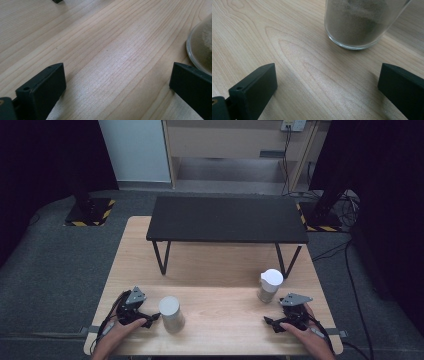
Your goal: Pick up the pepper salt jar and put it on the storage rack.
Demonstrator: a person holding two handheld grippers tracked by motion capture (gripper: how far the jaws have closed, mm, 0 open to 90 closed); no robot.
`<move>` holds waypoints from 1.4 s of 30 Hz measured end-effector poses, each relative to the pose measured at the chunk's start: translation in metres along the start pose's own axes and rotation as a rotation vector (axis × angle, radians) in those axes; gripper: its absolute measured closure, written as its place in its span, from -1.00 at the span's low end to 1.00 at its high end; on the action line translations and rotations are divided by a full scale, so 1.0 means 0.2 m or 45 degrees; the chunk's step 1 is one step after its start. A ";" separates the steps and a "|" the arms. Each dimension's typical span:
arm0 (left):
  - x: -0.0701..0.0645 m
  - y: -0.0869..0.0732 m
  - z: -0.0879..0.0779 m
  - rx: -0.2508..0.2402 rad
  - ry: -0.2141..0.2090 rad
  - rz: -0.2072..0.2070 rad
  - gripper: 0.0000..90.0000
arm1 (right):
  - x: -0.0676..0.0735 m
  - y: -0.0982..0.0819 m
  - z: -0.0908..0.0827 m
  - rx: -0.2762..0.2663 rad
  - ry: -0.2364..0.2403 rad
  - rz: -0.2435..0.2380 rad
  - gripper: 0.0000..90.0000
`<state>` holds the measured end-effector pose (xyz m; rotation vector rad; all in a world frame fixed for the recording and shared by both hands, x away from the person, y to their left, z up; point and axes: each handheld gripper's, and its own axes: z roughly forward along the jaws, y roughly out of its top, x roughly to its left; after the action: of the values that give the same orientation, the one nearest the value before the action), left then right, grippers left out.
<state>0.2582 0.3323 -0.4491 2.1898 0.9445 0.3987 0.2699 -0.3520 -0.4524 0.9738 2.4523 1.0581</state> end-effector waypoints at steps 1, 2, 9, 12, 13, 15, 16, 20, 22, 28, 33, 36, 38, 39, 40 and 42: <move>0.00 0.00 0.00 0.000 0.000 0.000 -1.00 | 0.00 0.00 0.00 0.000 -0.001 0.001 -0.93; 0.00 0.00 0.00 0.000 0.000 0.000 -1.00 | 0.00 0.00 0.00 0.000 -0.001 0.002 -0.93; 0.00 0.00 0.00 0.001 0.000 0.000 -1.00 | 0.01 0.00 0.00 0.000 -0.005 0.005 -0.93; 0.00 0.00 0.00 0.000 -0.004 0.003 -1.00 | 0.01 0.00 0.00 0.000 -0.011 0.011 -0.93; 0.00 0.00 0.00 0.001 -0.003 0.005 -1.00 | 0.02 0.00 0.00 0.000 -0.013 0.013 -0.93; 0.00 0.00 0.00 0.000 -0.004 0.006 -1.00 | 0.02 0.00 0.00 0.000 -0.013 0.013 -0.93; 0.00 0.00 0.00 0.000 -0.006 0.008 -1.00 | 0.02 0.00 0.00 0.000 -0.013 0.013 -0.93; 0.00 0.00 0.00 -0.001 -0.008 0.008 -1.00 | 0.02 0.00 0.00 -0.001 -0.014 0.014 -0.93; 0.00 0.00 0.00 -0.001 -0.008 0.009 -1.00 | 0.02 0.00 0.00 -0.001 -0.016 0.015 -0.93; 0.00 -0.01 0.00 -0.009 -0.016 0.027 -0.99 | 0.02 0.00 0.00 -0.001 -0.017 0.016 -0.93; -0.03 0.00 -0.02 -0.026 -0.020 0.070 -0.98 | 0.02 0.00 0.00 -0.001 -0.018 0.016 -0.93; -0.04 0.01 -0.04 -0.039 -0.015 0.089 -0.98 | 0.02 0.00 0.00 -0.001 -0.018 0.016 -0.93; -0.05 0.01 -0.06 -0.042 -0.016 0.101 -0.98 | 0.02 0.00 0.00 0.000 -0.018 0.017 -0.93; -0.06 0.01 -0.06 -0.042 -0.020 0.109 -0.98 | 0.02 0.00 0.00 0.000 -0.019 0.018 -0.93; -0.06 0.01 -0.07 -0.044 -0.029 0.117 -0.98 | 0.02 0.00 0.00 0.000 -0.019 0.018 -0.93; -0.07 0.01 -0.08 -0.041 -0.039 0.141 -0.98 | 0.02 0.00 0.00 0.000 -0.019 0.018 -0.93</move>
<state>0.2417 0.3291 -0.4359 2.2190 0.7976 0.4286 0.2668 -0.3490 -0.4524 0.9968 2.4368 1.0519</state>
